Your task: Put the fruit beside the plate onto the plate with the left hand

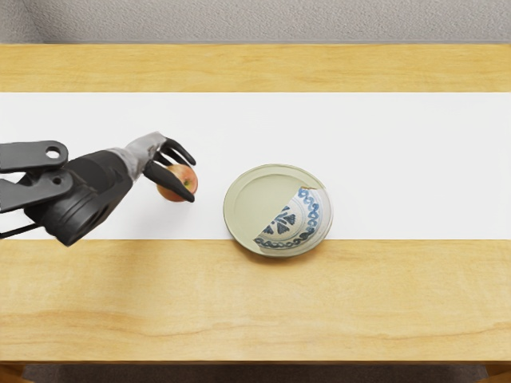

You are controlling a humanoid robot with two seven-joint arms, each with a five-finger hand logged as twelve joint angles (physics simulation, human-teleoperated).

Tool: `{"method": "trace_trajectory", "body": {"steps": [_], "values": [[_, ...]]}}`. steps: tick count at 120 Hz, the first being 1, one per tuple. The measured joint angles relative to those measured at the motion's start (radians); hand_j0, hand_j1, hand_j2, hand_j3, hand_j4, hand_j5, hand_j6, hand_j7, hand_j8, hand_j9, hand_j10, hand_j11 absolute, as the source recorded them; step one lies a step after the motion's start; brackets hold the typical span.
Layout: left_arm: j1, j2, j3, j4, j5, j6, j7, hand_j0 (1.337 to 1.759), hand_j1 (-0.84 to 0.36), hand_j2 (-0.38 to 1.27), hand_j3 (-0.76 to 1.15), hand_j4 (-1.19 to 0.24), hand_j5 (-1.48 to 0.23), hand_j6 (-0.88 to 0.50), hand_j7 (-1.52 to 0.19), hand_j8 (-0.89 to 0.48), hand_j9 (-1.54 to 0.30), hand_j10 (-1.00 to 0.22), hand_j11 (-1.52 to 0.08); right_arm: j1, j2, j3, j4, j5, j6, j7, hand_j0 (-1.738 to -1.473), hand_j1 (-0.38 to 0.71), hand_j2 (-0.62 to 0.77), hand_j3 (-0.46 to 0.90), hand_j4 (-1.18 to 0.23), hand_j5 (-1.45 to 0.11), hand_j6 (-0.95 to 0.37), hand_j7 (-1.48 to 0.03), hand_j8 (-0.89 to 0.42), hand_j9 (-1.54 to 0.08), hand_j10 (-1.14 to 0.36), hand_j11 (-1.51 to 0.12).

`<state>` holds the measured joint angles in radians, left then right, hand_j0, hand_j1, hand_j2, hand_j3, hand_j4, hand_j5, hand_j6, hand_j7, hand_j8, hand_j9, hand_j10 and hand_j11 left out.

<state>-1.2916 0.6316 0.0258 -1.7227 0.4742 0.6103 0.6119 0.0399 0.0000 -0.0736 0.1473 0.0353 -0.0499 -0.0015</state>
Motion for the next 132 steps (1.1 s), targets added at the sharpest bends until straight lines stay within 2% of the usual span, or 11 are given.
{"method": "trace_trajectory", "body": {"steps": [17, 34, 62, 74, 91, 108, 132], "values": [[-0.091, -0.069, 0.002, -0.002, -0.073, -0.001, 0.001, 1.651, -0.18, 0.28, 0.0, -0.66, -0.97, -0.45, -0.91, -0.35, -0.93, -0.53, -0.93, 0.001, 0.0, 0.0, 0.0, 0.0, 0.0, 0.0, -1.658, -0.3, -0.01, 0.0, -0.04, -0.05, -0.04, -0.05, -0.04, -0.05, -0.04, -0.05], [-0.182, -0.176, 0.018, -0.003, -0.144, -0.002, 0.001, 1.651, -0.14, 0.29, 0.0, -0.67, -0.99, -0.48, -0.93, -0.37, -0.95, -0.54, -0.94, 0.001, 0.0, 0.0, 0.0, 0.0, 0.0, 0.0, -1.658, -0.3, -0.01, 0.0, -0.04, -0.05, -0.04, -0.05, -0.04, -0.05, -0.04, -0.05], [-0.19, -0.275, 0.04, 0.021, -0.19, -0.003, 0.0, 1.653, -0.14, 0.29, 0.0, -0.68, -1.04, -0.47, -0.97, -0.35, -0.97, -0.54, -0.96, 0.002, 0.0, 0.0, 0.0, 0.0, 0.0, 0.008, -1.658, -0.3, -0.01, 0.0, -0.04, -0.05, -0.04, -0.05, -0.04, -0.05, -0.04, -0.05], [-0.192, -0.284, 0.047, 0.039, -0.191, -0.003, 0.0, 1.653, -0.11, 0.23, 0.0, -0.67, -1.03, -0.48, -0.96, -0.36, -0.96, -0.54, -0.95, 0.002, 0.0, 0.0, 0.0, 0.0, 0.0, 0.012, -1.658, -0.3, -0.01, 0.0, -0.04, -0.05, -0.04, -0.05, -0.04, -0.05, -0.04, -0.05], [-0.192, -0.283, 0.049, 0.058, -0.188, -0.001, -0.001, 1.654, -0.12, 0.2, 0.0, -0.58, -0.85, -0.55, -0.8, -0.4, -0.81, -0.54, -0.8, 0.002, 0.0, 0.0, 0.0, 0.0, -0.001, 0.014, -1.658, -0.3, -0.01, 0.0, -0.04, -0.05, -0.04, -0.05, -0.04, -0.05, -0.04, -0.05], [-0.192, -0.286, 0.046, 0.068, -0.192, 0.001, -0.001, 1.656, -0.04, 0.12, 0.0, -0.41, -0.6, -0.4, -0.57, -0.33, -0.58, -0.38, -0.57, 0.002, 0.0, 0.0, 0.0, 0.0, -0.001, 0.015, -1.658, -0.3, -0.01, 0.0, -0.04, -0.05, -0.04, -0.05, -0.04, -0.05, -0.04, -0.05], [-0.194, -0.291, 0.039, 0.073, -0.202, 0.001, -0.001, 1.657, 0.02, 0.08, 0.0, -0.31, -0.42, -0.3, -0.41, -0.28, -0.42, -0.29, -0.41, 0.002, 0.0, 0.0, 0.0, 0.0, -0.001, 0.015, -1.658, -0.3, -0.01, 0.0, -0.04, -0.05, -0.04, -0.05, -0.04, -0.05, -0.04, -0.05]]}}
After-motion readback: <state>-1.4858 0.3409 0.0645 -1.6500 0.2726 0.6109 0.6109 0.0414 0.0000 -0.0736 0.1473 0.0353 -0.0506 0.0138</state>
